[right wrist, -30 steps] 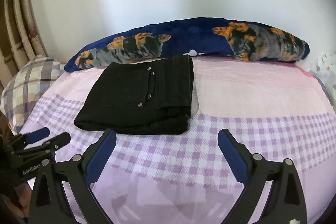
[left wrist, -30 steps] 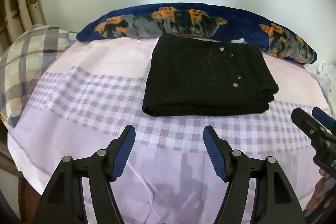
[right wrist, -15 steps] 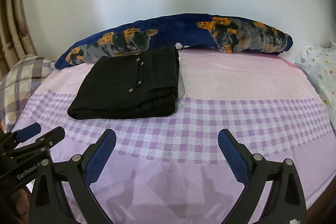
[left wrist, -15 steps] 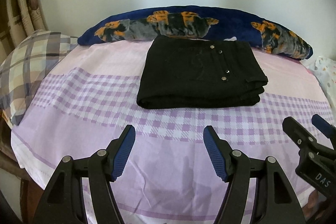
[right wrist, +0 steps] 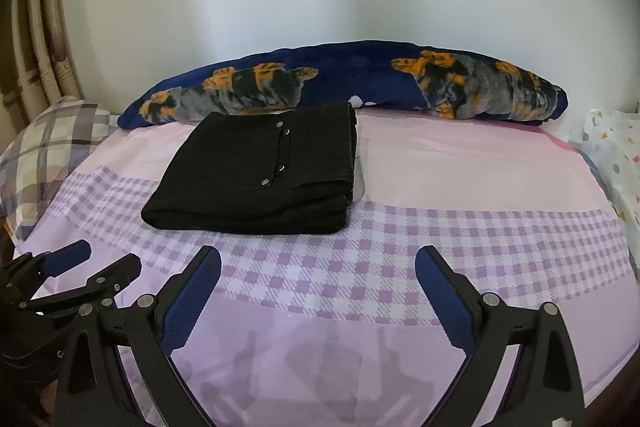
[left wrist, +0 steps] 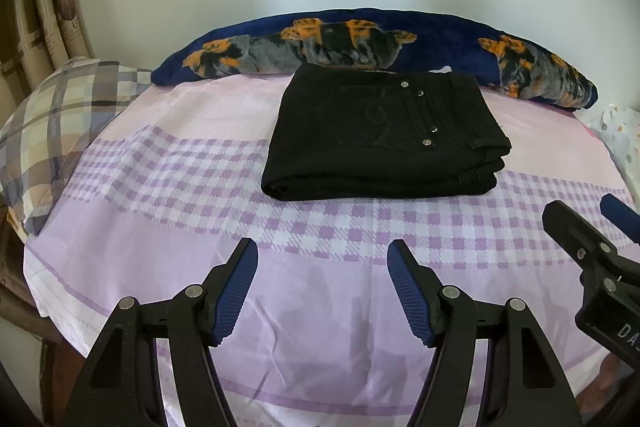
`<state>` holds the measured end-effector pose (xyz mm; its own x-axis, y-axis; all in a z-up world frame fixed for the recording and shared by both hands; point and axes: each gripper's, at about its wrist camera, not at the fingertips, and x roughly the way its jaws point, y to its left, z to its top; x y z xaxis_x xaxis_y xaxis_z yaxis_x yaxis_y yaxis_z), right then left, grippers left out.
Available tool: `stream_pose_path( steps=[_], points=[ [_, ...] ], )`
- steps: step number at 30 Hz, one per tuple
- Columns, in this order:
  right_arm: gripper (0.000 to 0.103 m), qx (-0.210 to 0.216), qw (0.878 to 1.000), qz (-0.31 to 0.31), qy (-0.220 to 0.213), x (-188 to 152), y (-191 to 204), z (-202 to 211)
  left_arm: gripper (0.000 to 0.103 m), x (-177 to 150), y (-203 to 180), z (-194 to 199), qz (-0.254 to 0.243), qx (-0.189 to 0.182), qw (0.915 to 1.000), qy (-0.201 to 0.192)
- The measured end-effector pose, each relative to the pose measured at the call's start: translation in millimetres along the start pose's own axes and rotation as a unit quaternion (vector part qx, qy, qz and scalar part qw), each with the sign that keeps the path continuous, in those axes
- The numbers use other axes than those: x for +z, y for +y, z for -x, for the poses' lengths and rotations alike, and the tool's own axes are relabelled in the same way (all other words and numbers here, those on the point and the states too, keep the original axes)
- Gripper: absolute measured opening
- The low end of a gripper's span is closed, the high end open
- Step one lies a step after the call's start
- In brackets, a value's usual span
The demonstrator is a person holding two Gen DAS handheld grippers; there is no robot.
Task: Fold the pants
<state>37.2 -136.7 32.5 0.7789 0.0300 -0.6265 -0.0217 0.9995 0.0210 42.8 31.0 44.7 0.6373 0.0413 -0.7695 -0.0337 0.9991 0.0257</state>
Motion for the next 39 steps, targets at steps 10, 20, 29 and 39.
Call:
stream_pose_path(
  steps=[10, 20, 29, 39],
  points=[
    [0.097, -0.001, 1.000, -0.001, 0.020, -3.4, 3.5, -5.1, 0.068, -3.1, -0.8, 0.7, -0.002, 0.000, 1.0000, 0.002],
    [0.097, -0.004, 0.999, 0.007, 0.039, -7.2, 6.3, -11.6, 0.068, -3.2, -2.5, -6.8, -0.014, -0.005, 0.9998, 0.010],
    [0.097, -0.003, 0.999, 0.007, 0.047, -9.6, 6.3, -14.9, 0.068, -5.5, -5.3, -6.8, -0.018, -0.005, 0.9998, 0.012],
    [0.097, -0.005, 0.999, 0.006, 0.047, -9.9, 6.7, -15.1, 0.068, -5.5, -6.4, -7.6, -0.018, -0.005, 0.9998, 0.012]
  ],
)
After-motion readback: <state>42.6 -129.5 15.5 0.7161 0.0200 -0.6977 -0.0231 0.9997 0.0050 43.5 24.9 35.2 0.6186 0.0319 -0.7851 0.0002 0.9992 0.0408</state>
